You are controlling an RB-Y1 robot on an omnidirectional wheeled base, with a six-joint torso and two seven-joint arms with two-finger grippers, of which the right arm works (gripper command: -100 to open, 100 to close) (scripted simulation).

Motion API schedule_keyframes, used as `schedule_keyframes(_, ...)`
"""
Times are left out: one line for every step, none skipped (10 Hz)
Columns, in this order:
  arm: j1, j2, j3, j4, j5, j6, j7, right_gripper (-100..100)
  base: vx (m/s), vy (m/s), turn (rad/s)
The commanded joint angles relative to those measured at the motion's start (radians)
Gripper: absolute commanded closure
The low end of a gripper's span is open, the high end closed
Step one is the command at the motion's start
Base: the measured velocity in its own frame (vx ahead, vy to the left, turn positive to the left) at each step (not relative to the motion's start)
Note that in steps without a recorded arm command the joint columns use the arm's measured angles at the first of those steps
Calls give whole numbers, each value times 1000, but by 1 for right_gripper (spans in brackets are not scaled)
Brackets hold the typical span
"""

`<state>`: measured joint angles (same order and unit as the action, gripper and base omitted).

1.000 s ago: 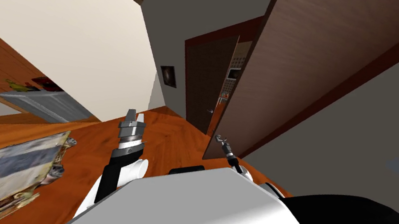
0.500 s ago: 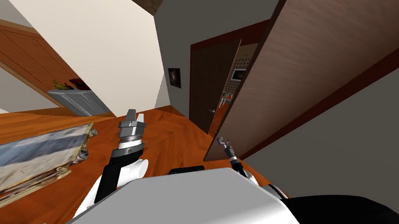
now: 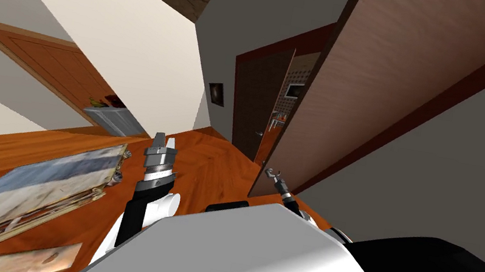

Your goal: Pull the door open

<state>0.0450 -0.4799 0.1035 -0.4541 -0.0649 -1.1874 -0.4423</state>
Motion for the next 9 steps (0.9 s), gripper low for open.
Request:
schedule_keyframes(11, -4, 3, 8, -1, -21, -5, 100, -119, -54, 164)
schedule_keyframes(17, -7, 6, 14, -1, -35, -8, 100, -194, -68, 225)
schedule_keyframes(25, -10, 8, 20, -1, -50, -11, 100, -226, -50, 221)
schedule_keyframes(33, -14, 11, 26, -2, -67, -15, 100, -239, -75, 193)
schedule_keyframes(41, -17, 13, 32, -2, -83, -18, 100, -211, -92, 178)
schedule_keyframes(41, -17, 13, 32, -2, -83, -18, 100, -140, -54, 56)
schedule_keyframes(41, -17, 13, 32, -2, -83, -18, 100, -52, -10, -14)
schedule_keyframes(52, -22, 17, 41, -3, -105, -23, 100, -88, -37, 165)
schedule_keyframes(58, -24, 19, 45, -3, -117, -25, 100, -175, -59, 231)
